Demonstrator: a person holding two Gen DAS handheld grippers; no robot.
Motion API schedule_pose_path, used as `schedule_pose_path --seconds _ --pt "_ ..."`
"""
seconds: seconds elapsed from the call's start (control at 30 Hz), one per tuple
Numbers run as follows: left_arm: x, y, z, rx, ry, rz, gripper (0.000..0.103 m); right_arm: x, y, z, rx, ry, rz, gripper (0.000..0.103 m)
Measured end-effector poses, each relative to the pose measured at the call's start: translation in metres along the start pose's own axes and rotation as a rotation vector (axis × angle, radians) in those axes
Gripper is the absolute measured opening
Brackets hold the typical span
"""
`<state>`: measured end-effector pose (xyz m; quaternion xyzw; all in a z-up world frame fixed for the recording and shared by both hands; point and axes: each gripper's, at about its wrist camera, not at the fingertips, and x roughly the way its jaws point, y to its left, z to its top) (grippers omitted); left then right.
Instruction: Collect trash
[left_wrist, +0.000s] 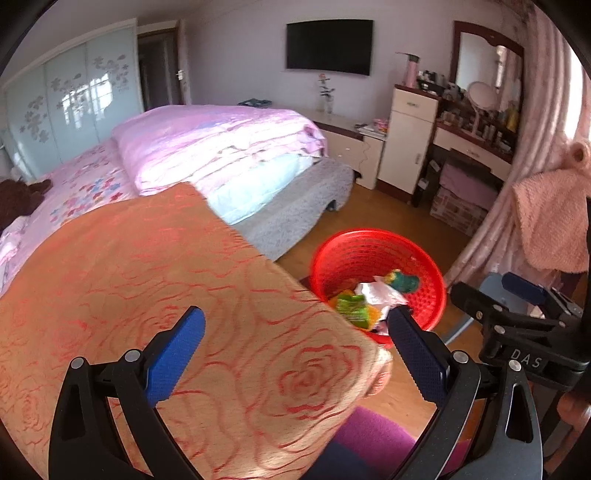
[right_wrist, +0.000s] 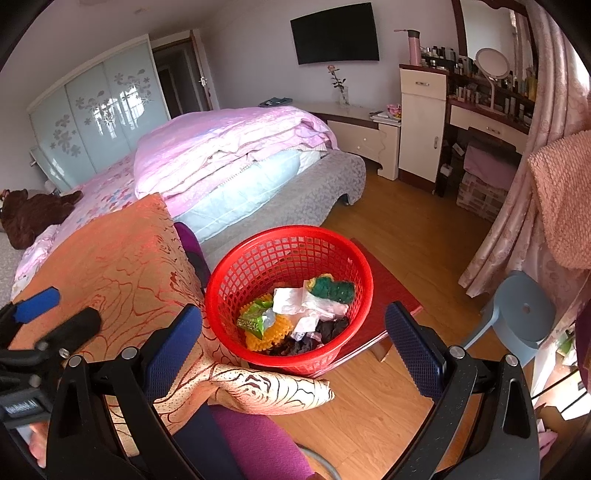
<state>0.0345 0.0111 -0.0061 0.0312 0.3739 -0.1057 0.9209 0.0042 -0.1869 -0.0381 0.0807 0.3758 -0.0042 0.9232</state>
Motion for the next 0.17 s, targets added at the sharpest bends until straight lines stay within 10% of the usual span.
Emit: schedule_pose_path --seconds 0.17 --pt "-0.029 0.070 -0.004 -0.139 -0.068 0.163 0.096 0.007 0.079 -0.024 -0.175 0.027 0.149 0.096"
